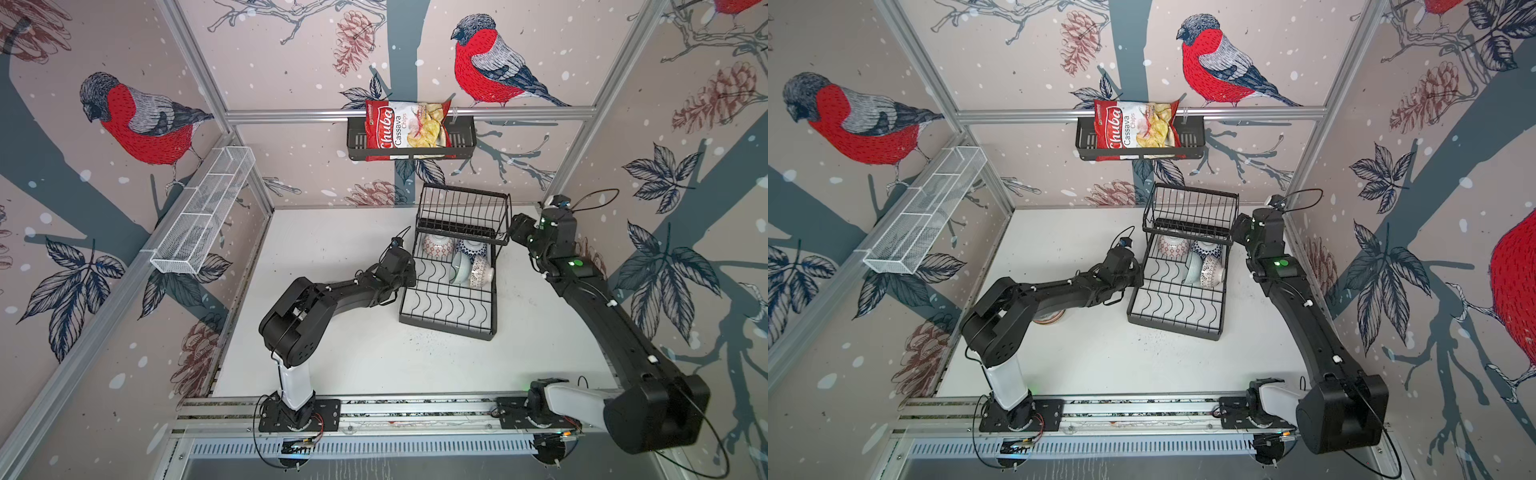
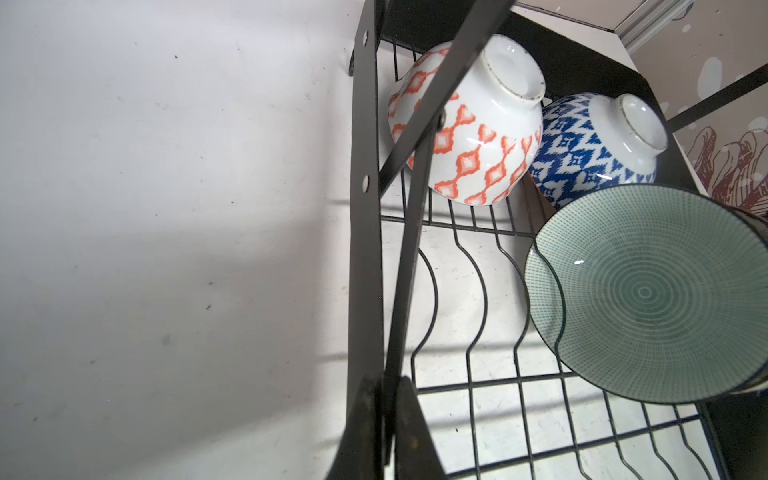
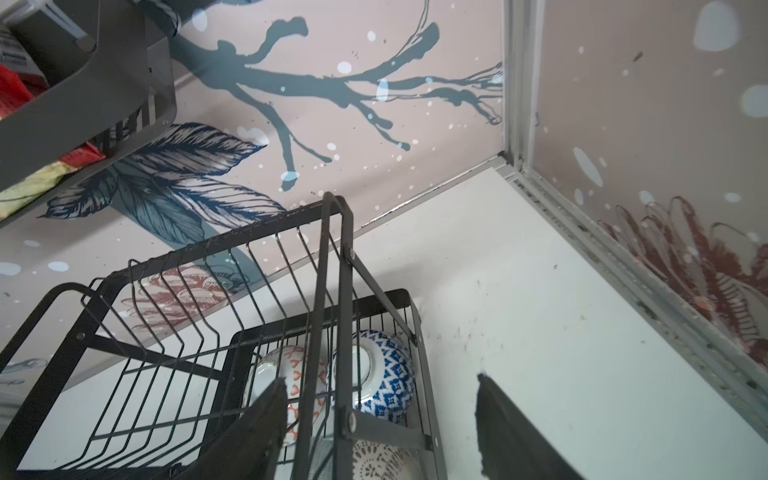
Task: Load bowls into a dish rack
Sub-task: Move the dish rack to the top-center of the table, then rotate the dish rack at the top-center of the table.
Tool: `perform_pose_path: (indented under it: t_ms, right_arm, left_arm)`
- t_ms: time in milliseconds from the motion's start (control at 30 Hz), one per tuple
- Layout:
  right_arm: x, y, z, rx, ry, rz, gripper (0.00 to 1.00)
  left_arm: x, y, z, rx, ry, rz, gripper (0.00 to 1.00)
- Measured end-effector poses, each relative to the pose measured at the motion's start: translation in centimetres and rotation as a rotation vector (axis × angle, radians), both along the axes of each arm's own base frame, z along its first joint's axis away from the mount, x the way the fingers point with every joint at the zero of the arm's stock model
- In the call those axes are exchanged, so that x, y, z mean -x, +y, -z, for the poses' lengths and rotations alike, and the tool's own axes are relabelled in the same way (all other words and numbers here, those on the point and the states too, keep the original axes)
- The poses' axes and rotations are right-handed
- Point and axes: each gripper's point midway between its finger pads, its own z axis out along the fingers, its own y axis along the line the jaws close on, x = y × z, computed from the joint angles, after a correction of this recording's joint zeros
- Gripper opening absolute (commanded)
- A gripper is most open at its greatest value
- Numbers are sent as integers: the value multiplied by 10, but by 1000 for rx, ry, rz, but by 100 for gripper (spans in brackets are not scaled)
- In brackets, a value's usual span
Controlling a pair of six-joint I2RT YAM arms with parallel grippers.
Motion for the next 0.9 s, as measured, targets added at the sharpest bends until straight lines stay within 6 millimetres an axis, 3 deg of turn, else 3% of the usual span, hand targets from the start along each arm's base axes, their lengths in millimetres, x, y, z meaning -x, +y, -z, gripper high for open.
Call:
perform_pose_path:
  t_ms: [233, 400, 500, 900]
  right_arm:
    - [-12, 10, 13, -11, 45, -41, 56]
    - [-19, 16, 13, -21, 52, -67, 32]
    - [-23, 22, 13, -29, 56, -91, 23]
    - [-37, 34, 17, -16, 70, -132, 15]
  left_arm:
    - [2, 5, 0, 0, 3, -11, 0]
    - [4, 6, 0, 1, 4, -13, 0]
    - [6, 8, 2, 6, 4, -16, 0]
    - [10, 12, 0, 23, 4, -26, 0]
